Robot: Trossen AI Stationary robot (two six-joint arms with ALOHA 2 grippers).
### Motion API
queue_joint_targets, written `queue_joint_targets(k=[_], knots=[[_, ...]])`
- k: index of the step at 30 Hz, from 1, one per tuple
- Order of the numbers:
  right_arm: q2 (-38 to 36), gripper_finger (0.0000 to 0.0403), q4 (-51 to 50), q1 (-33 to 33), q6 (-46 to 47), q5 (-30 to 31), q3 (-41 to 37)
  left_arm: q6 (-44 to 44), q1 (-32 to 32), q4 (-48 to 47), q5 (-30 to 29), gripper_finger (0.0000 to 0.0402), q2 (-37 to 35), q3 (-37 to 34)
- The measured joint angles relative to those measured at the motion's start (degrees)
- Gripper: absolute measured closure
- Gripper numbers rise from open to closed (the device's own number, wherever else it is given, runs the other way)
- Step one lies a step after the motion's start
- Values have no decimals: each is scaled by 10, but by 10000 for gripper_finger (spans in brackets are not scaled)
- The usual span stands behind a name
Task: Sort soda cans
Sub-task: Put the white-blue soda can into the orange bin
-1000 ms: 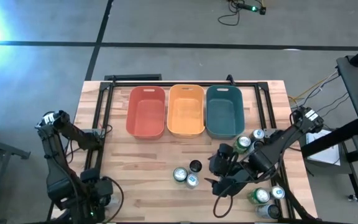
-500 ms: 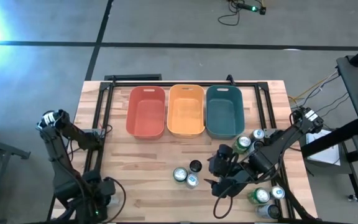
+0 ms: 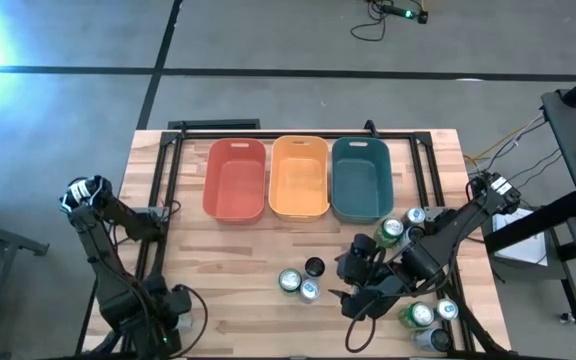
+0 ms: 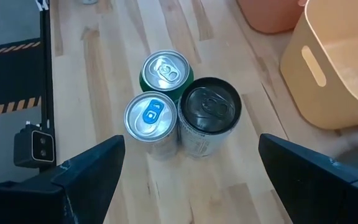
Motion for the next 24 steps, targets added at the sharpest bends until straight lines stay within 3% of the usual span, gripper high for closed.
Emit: queue_joint_targets(k=[7,15,20,24], knots=[[0,37,0,0,16,-6,0,0,0,19,0,64,0,-17],[0,37,0,0,13,-16,0,-10,3,23,0,162,-1,-17],[0,37,0,0,11,-15,0,-13,14,5,3,163,-3,-4],[0,37,0,0,11,-15,0,-7,38,-52,-22,163,-25,55]])
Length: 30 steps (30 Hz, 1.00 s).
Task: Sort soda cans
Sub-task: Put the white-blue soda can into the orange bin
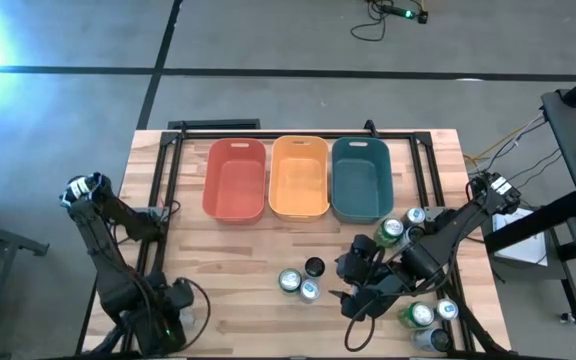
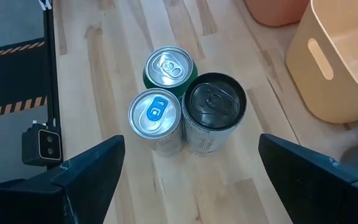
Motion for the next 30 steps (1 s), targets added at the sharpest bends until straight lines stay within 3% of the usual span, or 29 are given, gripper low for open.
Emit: queue_joint_targets(k=[7,12,18,24,30], knots=[[2,37,1,-5,0,5,0,19,92,-176,-120,163,-52,108],[5,37,7,-9,7,4,0,153,239,-130,-220,163,-110,117],[5,37,13,-10,29,-2,0,375,477,-118,-209,163,-128,116],[5,37,7,-10,65,-72,0,585,726,-111,-143,163,-97,116],[-6,37,5,-13,49,-42,0,716,879,-80,-90,163,-33,116]])
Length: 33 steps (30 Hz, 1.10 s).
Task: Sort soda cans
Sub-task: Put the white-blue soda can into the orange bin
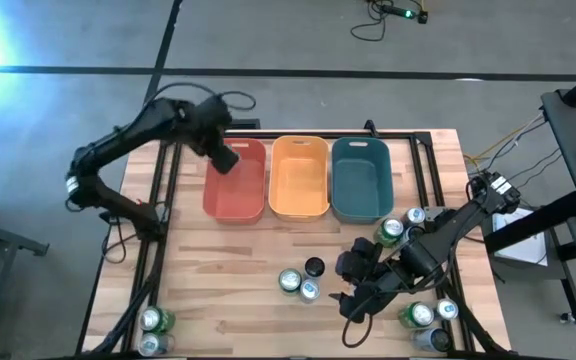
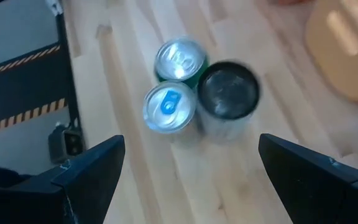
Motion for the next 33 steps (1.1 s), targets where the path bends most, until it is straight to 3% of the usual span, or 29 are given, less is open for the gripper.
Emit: queue_joint_targets(k=[6,14,24,33], knots=[[-14,37,-30,-19,17,23,0,55,54,-3,11,163,65,0],[-18,37,-35,-41,8,21,0,51,53,-3,28,159,124,0],[-28,37,-36,-86,-118,-48,0,17,55,6,56,157,168,-1],[-74,37,-36,-118,-277,-2,0,-10,55,25,66,152,193,-1]])
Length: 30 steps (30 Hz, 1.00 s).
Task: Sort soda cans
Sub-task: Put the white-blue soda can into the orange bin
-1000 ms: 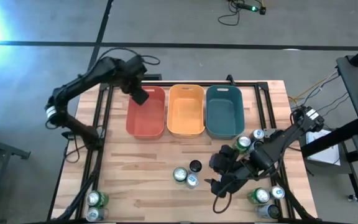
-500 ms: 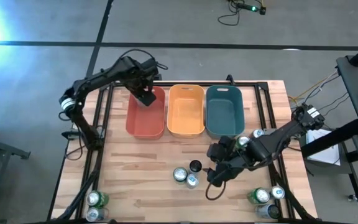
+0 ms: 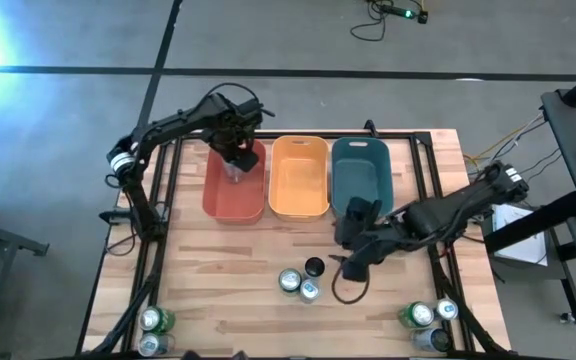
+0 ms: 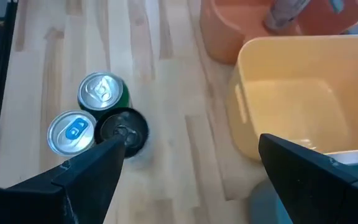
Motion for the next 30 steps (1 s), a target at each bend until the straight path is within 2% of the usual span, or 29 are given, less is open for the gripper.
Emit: queue_joint_targets(k=[12,30], knots=[[-55,37,-11,-15,-30,0,0,-19,6,5,-3,144,0,0],[-70,37,-34,-22,-36,5,0,-28,25,7,-12,141,1,0]])
